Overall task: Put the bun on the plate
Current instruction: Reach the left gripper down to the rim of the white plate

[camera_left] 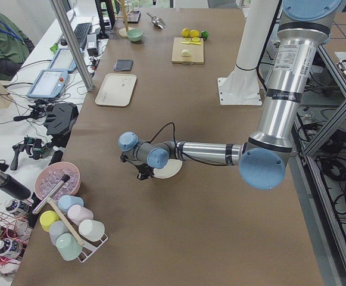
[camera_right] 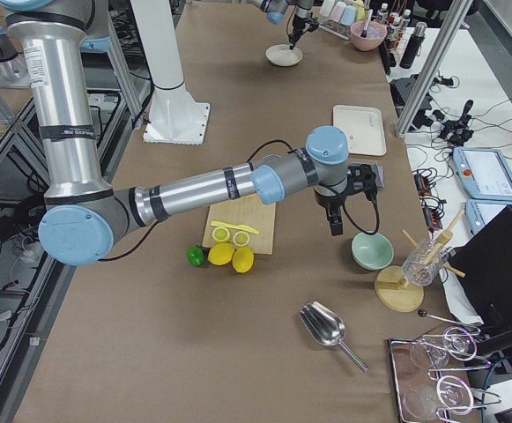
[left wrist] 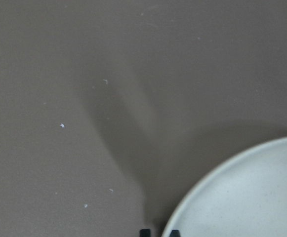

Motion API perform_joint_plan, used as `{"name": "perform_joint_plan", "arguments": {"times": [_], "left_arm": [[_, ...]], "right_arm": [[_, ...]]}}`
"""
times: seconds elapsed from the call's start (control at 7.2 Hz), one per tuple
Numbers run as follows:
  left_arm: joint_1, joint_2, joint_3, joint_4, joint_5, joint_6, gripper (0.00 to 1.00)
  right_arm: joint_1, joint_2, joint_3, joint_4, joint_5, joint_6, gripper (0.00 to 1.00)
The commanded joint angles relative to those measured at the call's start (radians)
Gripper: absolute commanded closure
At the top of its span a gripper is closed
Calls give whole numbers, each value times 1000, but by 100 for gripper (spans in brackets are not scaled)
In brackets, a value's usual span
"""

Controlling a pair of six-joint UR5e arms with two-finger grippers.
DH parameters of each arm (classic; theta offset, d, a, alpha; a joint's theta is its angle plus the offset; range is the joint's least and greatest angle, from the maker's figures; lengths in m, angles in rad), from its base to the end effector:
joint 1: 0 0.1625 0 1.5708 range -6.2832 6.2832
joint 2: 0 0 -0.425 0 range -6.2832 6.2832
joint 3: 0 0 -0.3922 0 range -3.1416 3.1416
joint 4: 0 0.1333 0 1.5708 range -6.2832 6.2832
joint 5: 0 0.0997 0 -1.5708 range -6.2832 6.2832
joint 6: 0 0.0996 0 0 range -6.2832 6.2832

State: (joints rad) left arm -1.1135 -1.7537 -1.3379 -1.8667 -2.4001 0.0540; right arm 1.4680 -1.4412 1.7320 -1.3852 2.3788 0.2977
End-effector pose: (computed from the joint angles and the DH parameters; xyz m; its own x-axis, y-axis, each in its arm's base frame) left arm 0.2033 -0.5487 0.6410 0.5028 0.5056 -0.7011 -0.4561 0.8442 0.2817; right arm 0.0045 -0.5542 0.4869 0.6513 -0.1238 0.7487 -0.1044 0.9626 0.2500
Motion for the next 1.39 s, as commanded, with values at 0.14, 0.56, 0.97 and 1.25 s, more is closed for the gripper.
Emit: {"name": "perform_joint_plan", "arguments": {"times": [0.14,0.56,0.97,1.25], "left_arm": [[-70,-7,-23,-2,-4,27,100],[-109,-50,-29,-2,-55,21,100],[-98,-137,-111,-3,-102,-283,100],[-14,-220,-174,-2,-93,-506,100]], "right_arm": [[-1,8,5,0,7,1,0],[-6,5,-9,-5,13,1,0],[-21,10,-28,-3,40,1,0],[-23,10,-49,-2,40,1,0]]}}
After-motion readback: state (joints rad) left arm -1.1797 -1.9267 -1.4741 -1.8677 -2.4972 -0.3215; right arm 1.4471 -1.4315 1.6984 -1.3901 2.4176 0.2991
